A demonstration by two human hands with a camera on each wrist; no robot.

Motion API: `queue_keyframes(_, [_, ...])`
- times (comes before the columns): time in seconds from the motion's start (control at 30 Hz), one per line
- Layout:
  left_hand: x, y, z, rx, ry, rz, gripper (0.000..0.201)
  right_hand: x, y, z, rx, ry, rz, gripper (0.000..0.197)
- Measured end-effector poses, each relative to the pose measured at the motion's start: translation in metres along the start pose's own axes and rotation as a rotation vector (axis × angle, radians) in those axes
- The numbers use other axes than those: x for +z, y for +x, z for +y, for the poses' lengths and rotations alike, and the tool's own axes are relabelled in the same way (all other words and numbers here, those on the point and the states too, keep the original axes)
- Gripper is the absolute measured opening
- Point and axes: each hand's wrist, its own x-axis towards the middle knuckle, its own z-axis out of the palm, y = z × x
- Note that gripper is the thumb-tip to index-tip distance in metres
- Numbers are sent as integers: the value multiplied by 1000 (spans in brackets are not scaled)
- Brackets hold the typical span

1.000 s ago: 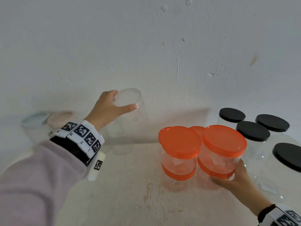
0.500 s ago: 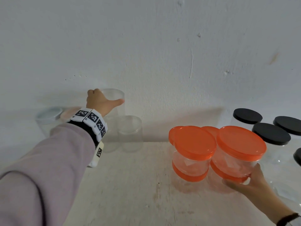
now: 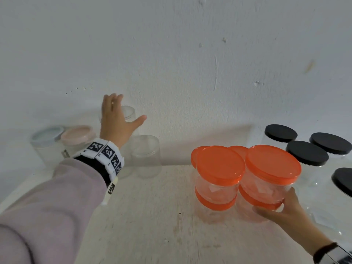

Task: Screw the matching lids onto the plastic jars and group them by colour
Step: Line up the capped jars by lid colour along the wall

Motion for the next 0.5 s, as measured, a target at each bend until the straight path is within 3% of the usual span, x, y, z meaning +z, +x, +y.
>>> queue_keyframes(0.1, [17,-34,22,169,-126,-111,66,-1,1,3,-11,2,-4,108])
queue_keyframes(0.17, [32,-65,34,220,-211,-261,66,0,1,3,-20,0,-4,108])
queue_keyframes(0.23, [46,-97,42,122,-353,-504,80,-1,2,5,-17,-7,-11,111])
queue_keyframes(0.3, [57,-125,46,-61,-505,-796,97,-1,2,5,-18,-7,-21,111])
queue_keyframes(0.37, [66,-150,51,-175,-590,-999,120,-1,1,5,-19,-8,-31,110])
queue_keyframes(0.43, [74,-170,58,-198,-586,-1074,137,-1,0,4,-29,-11,-28,108])
queue_keyframes(0.5, [82,-184,68,-194,-600,-1031,135,-1,-1,2,-28,-17,-27,108])
